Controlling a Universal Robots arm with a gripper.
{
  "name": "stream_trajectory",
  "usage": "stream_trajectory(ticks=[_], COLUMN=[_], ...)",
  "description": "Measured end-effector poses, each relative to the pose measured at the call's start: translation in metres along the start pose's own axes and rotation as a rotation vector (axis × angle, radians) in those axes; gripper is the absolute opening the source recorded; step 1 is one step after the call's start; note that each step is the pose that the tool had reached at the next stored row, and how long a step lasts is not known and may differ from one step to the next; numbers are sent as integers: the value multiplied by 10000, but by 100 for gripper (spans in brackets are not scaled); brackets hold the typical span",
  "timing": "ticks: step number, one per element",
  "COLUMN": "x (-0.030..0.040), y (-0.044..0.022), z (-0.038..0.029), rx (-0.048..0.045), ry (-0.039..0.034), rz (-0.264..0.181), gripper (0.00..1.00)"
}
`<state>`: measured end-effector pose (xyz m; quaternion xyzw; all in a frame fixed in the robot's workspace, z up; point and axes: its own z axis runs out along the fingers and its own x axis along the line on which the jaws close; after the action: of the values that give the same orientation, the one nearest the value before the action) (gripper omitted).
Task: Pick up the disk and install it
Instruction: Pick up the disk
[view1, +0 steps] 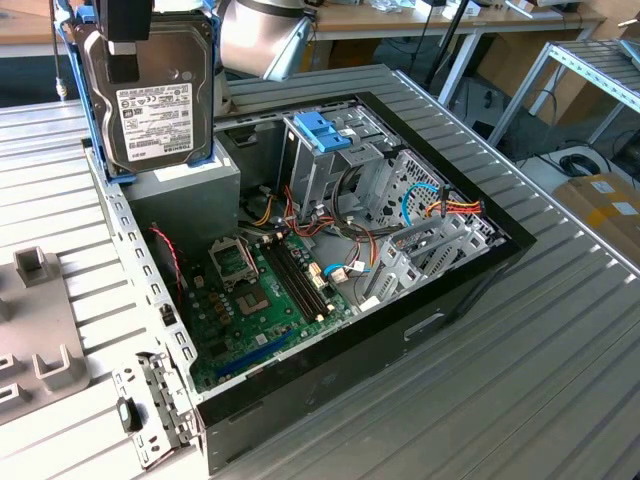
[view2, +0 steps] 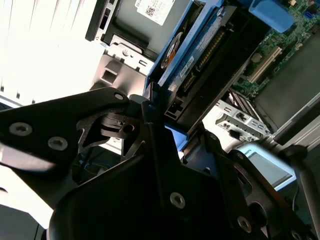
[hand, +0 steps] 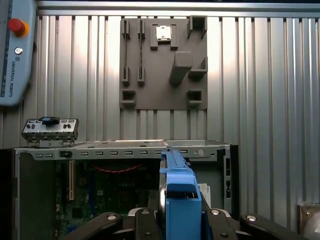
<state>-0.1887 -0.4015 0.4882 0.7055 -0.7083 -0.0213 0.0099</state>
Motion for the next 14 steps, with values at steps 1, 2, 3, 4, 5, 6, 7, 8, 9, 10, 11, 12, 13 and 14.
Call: stream_trajectory(ticks=[1, 2, 3, 4, 5, 6, 7, 8, 9, 10, 11, 12, 13, 14], x=[0, 0, 0, 0, 0, 0, 0, 0, 0, 0, 0, 0, 0, 0], y=[-3, -6, -10, -13, -16, -18, -24, -28, -31, -34, -36, -40, -42, -45], z=[0, 0, 0, 0, 1, 1, 1, 1, 1, 2, 2, 2, 2, 2], rx=[0, -1, -1, 0, 0, 0, -1, 0, 0, 0, -1, 0, 0, 0], ry=[0, 0, 0, 0, 0, 0, 0, 0, 0, 0, 0, 0, 0, 0], rz=[0, 0, -1, 0, 0, 0, 0, -1, -1, 0, 0, 0, 0, 0], gripper=[37, 37, 37, 37, 37, 37, 37, 37, 37, 37, 37, 37, 37, 37])
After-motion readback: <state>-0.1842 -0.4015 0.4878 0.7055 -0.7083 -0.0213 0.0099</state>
